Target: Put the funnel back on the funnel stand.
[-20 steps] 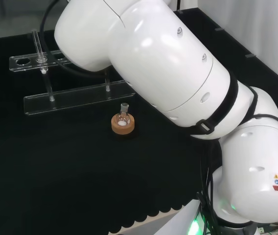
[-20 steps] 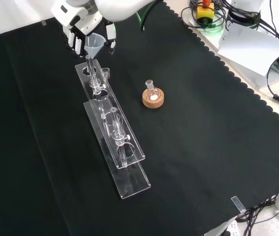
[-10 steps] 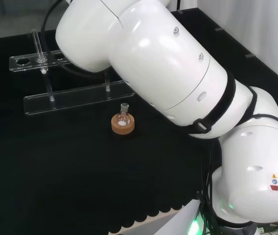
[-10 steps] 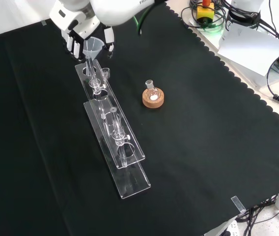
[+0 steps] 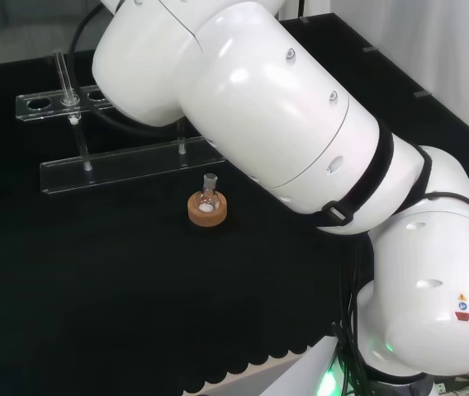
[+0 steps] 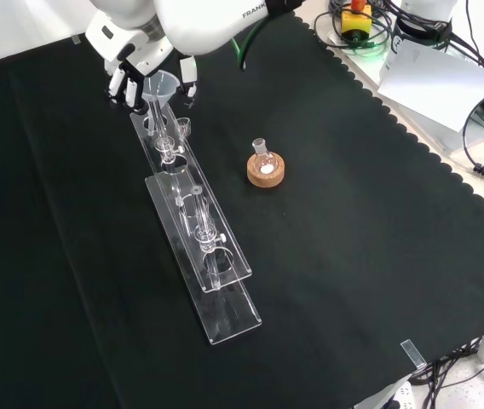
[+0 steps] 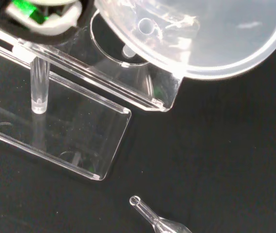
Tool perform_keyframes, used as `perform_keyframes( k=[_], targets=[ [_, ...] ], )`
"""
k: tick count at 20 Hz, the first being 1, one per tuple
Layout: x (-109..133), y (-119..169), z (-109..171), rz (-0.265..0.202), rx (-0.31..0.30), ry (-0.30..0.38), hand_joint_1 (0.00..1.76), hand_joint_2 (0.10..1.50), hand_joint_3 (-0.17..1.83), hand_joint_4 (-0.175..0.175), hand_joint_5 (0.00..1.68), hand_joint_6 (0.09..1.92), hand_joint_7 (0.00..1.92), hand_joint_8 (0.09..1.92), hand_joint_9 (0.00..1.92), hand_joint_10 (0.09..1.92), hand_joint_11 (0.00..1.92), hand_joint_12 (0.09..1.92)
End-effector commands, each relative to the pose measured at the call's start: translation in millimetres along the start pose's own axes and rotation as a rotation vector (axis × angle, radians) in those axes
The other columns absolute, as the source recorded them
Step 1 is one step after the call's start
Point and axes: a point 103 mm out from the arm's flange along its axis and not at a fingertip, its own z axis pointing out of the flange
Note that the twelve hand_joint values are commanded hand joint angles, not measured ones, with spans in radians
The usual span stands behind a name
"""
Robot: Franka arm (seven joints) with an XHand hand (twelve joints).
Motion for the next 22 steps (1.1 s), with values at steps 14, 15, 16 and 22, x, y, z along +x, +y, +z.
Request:
perform_keyframes(
  k=[14,15,16,22],
  targets=[
    [-10,-40,-7,0.017,-0.04,0.078,0.72,0.66,0.51,-0.067,0.2,0.09,0.01,0.49,0.5,0.09,0.12,1.43],
    [-13,-49,-8,0.029,-0.051,0.087,0.72,0.66,0.51,-0.068,0.2,0.09,0.02,0.51,0.51,0.09,0.12,1.43],
    [-16,-58,-8,0.042,-0.066,0.095,0.71,0.66,0.51,-0.068,0.21,0.09,0.03,0.53,0.52,0.09,0.13,1.43],
    [-23,-117,-7,0.093,-0.126,0.146,0.71,0.67,0.5,-0.069,0.26,0.09,0.08,0.61,0.56,0.09,0.18,1.42]
  ],
)
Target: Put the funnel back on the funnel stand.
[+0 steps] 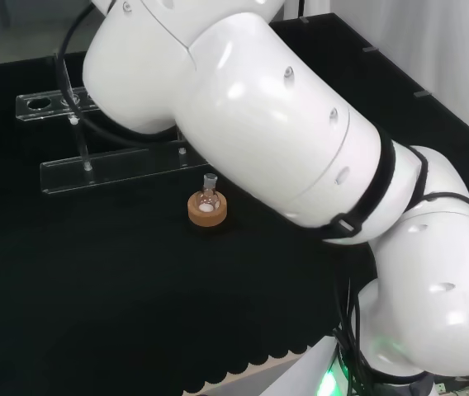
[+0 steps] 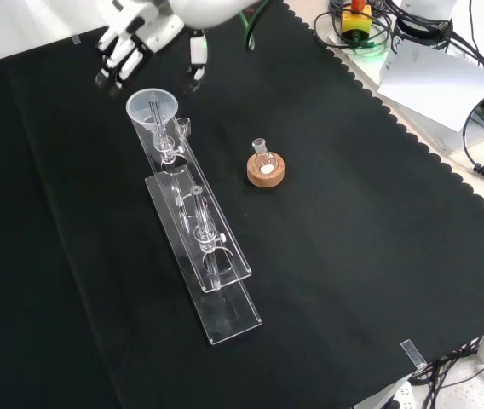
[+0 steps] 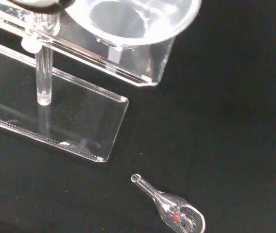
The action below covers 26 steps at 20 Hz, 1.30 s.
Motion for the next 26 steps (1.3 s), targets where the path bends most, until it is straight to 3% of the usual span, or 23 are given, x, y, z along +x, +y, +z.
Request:
perform_keyframes(
  k=[1,3,6,8,10,18,26],
  targets=[
    [-14,-79,-1,0.055,-0.116,0.097,0.7,0.67,0.5,-0.068,0.27,0.09,0.09,0.62,0.57,0.09,0.19,1.42],
    [-14,-96,3,0.072,-0.12,0.119,0.7,0.68,0.49,-0.069,0.29,0.09,0.11,0.64,0.57,0.15,0.21,1.42],
    [-13,-118,11,0.085,-0.129,0.142,0.7,0.68,0.49,-0.07,0.31,0.09,0.15,0.65,0.47,0.45,0.23,1.42],
    [-9,-133,14,0.101,-0.14,0.164,0.7,0.68,0.5,-0.071,0.32,0.09,0.16,0.66,0.43,0.56,0.24,1.42],
    [-5,-146,16,0.096,-0.154,0.162,0.7,0.69,0.5,-0.071,0.32,0.09,0.17,0.66,0.43,0.59,0.25,1.42],
    [2,-187,27,0.148,-0.194,0.229,0.68,0.72,0.52,-0.073,0.36,0.09,0.23,0.69,0.48,0.64,0.3,1.41],
    [6,-209,40,0.171,-0.195,0.261,0.66,0.74,0.53,-0.076,0.38,0.09,0.26,0.69,0.49,0.65,0.33,1.4]
  ],
)
